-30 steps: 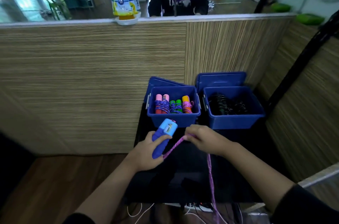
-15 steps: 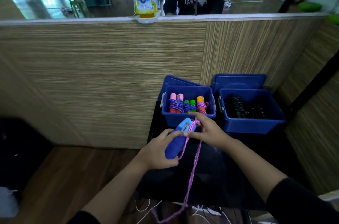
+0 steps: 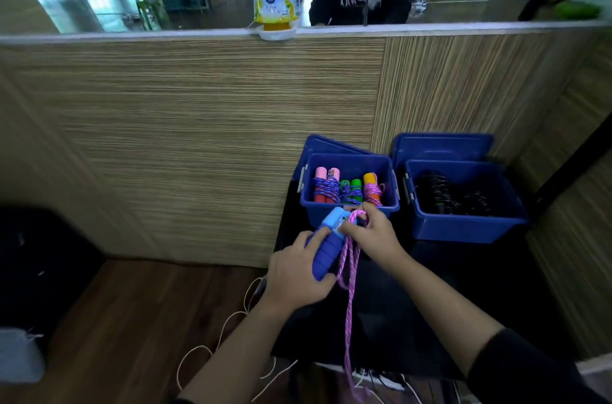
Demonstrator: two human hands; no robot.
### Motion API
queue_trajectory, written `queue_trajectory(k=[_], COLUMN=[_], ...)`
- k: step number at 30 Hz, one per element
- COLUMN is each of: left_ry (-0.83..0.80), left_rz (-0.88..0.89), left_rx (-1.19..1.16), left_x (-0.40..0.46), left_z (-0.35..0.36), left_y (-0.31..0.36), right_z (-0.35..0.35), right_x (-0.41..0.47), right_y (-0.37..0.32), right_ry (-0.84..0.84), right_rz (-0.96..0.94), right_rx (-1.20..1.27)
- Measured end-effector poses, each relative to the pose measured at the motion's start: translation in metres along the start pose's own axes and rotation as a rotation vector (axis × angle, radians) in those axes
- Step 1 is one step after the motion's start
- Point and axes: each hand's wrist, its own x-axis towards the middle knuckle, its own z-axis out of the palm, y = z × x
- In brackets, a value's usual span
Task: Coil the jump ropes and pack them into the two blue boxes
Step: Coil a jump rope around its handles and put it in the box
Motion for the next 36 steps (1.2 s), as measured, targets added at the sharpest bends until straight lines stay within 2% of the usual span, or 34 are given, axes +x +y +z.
queue_trajectory(k=[4,8,9,10,12,14,15,18,20,26,36], left_ry=[0.007,0.077,0.117,0.155,0.195,0.188,0.183,0.152,0.122,0.174,0.119], left_rz=[-0.036,-0.136,-0.179,-0.215,-0.228,-0.198,-0.180,-0.131,-0.099,0.019,0.048], left_rx=[-0.007,-0.165,-0.215,-0.257,-0.296,-0.293,-0.274,-0.214,-0.168,-0.146,-0.238], left_x=[-0.003,0.003,0.006,0.008,0.010,0.011,0.012,0.012,0.012,0.009,0.012], left_z=[0.001,-0.007,-0.010,-0.014,-0.020,-0.023,-0.023,-0.020,-0.016,-0.003,-0.010], left_y=[0.001,-0.005,-0.008,-0.011,-0.015,-0.014,-0.011,0.000,0.004,-0.001,-0.010], right_z=[0.002,-0.008,-0.014,-0.020,-0.029,-0.026,-0.021,0.000,0.010,0.010,0.012], right_x=[0.001,-0.001,-0.001,0.000,-0.002,-0.004,-0.006,-0.008,-0.005,-0.001,0.001], right_y=[0.003,0.007,0.009,0.011,0.017,0.020,0.019,-0.001,-0.013,-0.014,-0.017], right_ry=[-0.004,0.073,0.086,0.065,-0.086,-0.205,-0.229,-0.165,-0.138,-0.161,-0.190], right_rz=[0.037,0.015,0.025,0.053,0.152,0.157,0.132,0.166,0.237,0.267,0.273], right_rx=[-0.036,-0.057,-0.127,-0.249,-0.536,-0.596,-0.497,0.075,0.287,0.444,0.529])
